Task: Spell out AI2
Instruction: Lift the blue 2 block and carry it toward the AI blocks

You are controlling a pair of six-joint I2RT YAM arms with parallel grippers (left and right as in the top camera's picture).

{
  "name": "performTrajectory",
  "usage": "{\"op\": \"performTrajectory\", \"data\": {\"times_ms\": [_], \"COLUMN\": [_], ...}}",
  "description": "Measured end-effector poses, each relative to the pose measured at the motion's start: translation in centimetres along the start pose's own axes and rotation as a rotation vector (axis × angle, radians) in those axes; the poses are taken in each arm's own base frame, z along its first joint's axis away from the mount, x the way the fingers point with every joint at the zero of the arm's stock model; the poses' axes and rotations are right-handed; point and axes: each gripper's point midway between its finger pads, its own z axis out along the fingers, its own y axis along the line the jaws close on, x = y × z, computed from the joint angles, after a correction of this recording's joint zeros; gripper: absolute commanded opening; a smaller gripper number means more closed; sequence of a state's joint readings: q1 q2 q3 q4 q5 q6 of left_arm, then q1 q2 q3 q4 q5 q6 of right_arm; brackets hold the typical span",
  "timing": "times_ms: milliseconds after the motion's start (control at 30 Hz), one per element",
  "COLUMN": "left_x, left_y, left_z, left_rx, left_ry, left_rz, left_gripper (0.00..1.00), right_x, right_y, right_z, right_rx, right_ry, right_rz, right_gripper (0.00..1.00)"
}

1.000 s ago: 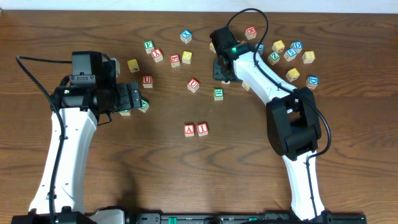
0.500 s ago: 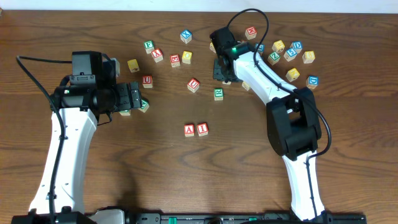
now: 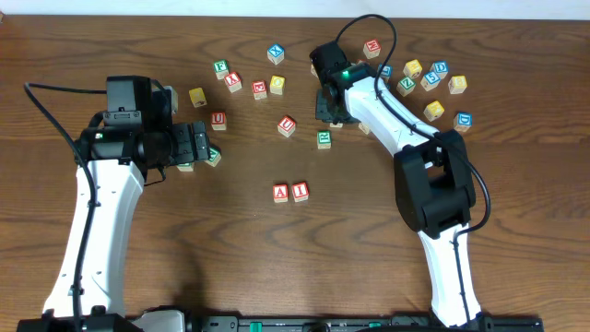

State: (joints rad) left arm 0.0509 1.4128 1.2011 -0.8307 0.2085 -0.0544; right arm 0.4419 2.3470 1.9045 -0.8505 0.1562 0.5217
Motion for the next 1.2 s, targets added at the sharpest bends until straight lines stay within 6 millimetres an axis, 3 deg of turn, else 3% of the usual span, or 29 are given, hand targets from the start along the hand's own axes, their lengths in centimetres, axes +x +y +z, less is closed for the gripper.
{"op": "performTrajectory", "data": {"times_ms": [200,333,500,667,800,967,1200], "left_x": [0.0,0.0,0.0,0.0,0.0,0.0,0.0], "left_y": [0.0,0.0,0.0,0.0,0.0,0.0,-0.1], "left_z": [0.0,0.0,0.0,0.0,0.0,0.0,0.0], "left_rx": [0.0,0.0,0.0,0.0,0.0,0.0,0.003], "left_ry": [0.0,0.0,0.0,0.0,-0.001,0.0,0.0], "left_rz": [0.0,0.0,0.0,0.0,0.0,0.0,0.0], "left_gripper": [0.96,0.96,0.96,0.96,0.96,0.96,0.96], "right_x": [0.0,-0.5,-0.2,1.4,2.6,6.6,11.0], "right_y": [-0.4,-1.1,-2.4,-3.0,-2.5,-2.2,-3.1], "right_z": [-2.1,-7.0,-13.4,-17.6,-18.5,-17.9,-17.7], "right_rx": [0.004,-0.008,-0.017,-0.023,-0.043,-0.084,-0.156], "right_ry": [0.003,-0.027,-0.056,-0.054,-0.074,-0.084,-0.103], "right_rz": [-0.01,-0.031,-0.054,-0.082,-0.112,-0.142,-0.091], "right_gripper": [0.23,0.22,0.12,0.06,0.1,0.2,0.21]}}
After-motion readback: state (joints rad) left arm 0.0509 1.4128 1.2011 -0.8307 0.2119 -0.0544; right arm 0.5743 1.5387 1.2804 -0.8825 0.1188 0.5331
